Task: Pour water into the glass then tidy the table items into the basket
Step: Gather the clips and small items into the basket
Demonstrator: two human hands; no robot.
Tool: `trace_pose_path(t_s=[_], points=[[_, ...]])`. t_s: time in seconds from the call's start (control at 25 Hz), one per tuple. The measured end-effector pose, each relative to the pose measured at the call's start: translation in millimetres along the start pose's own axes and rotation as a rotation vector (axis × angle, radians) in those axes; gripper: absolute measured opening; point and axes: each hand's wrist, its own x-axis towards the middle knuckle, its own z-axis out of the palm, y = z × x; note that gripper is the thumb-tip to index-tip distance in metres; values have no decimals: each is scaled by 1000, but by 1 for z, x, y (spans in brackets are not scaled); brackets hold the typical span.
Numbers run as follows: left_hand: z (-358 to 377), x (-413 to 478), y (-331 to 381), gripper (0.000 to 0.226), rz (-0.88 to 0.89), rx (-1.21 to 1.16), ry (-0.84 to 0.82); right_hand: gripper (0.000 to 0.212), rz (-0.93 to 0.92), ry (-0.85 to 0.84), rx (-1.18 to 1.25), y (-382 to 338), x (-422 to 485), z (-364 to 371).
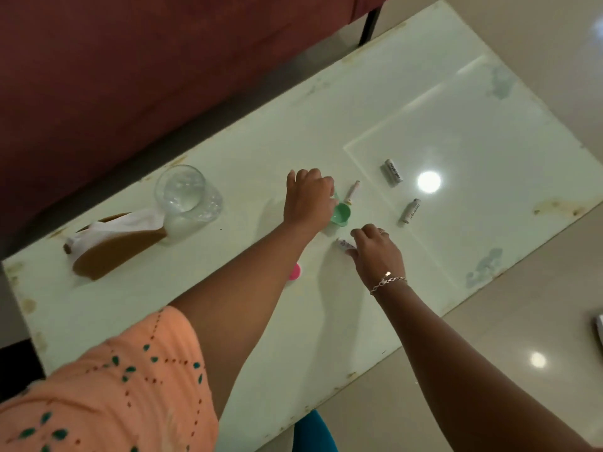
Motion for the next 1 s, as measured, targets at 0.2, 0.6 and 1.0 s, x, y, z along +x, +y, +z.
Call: trace_pose_path(t_s=[0.2, 0.6, 1.0], points=[[23, 30, 32, 32, -37, 159, -73, 33, -82, 3, 5, 3, 2, 10], [44, 51, 52, 17, -83, 163, 30, 13, -25, 204, 141, 13, -3, 24], [-29, -58, -7, 16, -257, -672, 302, 9, 135, 385, 432, -41, -28, -31]])
